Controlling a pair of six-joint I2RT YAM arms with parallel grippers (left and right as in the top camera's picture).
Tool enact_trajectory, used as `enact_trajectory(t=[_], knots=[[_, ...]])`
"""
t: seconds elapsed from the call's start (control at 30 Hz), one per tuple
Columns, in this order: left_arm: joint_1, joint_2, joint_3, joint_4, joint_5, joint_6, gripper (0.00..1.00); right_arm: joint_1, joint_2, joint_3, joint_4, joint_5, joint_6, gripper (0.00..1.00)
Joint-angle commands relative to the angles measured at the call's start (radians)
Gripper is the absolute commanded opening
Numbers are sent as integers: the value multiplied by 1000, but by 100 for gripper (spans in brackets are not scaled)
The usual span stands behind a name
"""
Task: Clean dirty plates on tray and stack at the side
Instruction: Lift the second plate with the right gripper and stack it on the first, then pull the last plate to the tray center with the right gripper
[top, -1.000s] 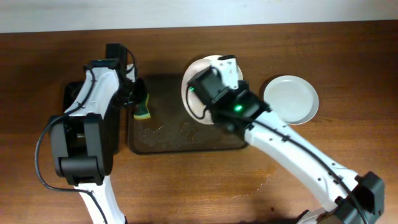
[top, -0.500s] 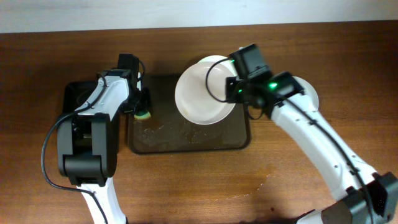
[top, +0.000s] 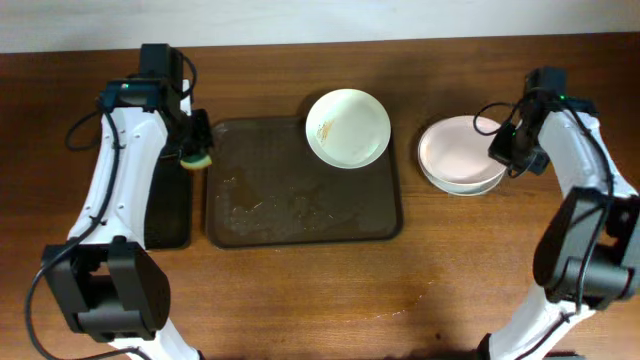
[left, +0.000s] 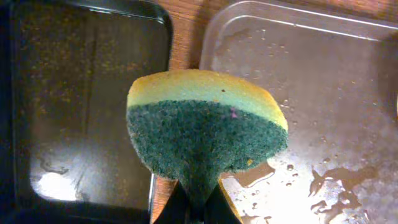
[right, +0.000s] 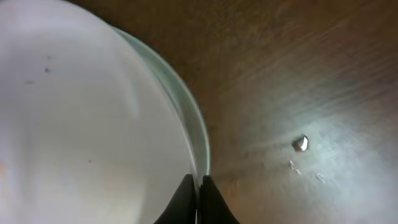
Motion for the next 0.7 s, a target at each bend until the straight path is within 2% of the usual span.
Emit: enact_trajectory(t=[0.0,0.03,0.07,0.13,0.23,0.27,0.33,0.37,0.43,0.57,0.6,0.67], knots=[[5,-27,18,5,-15,17,1,-5,35,11,25,56,2,44],[5,-27,18,5,-14,17,1,-5,32,22,28,24,8,91],[5,-27,18,10,-14,17,1,-2,28,46,17,-34,7,97],[5,-27,18,16,-14,17,1,38,2,150,-23,-146,5,98],[5,-27,18,16,-14,16,1,226,4,237,24,-237,76,89],[5,-27,18,16,-14,16,1,291,22,234,48,-233,119,77],[4,-27,18,14,-14,16,1,397,70,216,77,-175,208,41],[4,-27,18,8,-14,16,1,449,113,211,74,-156,229,34],[4,-27,18,8,-14,16,1,495,177,211,72,-116,283,32],[4,-27,18,8,-14,16,1,500,240,211,50,-101,298,30],[5,-27,18,8,-14,16,1,500,254,210,42,-101,297,25],[4,-27,18,8,-14,16,1,504,266,203,32,-110,292,9]])
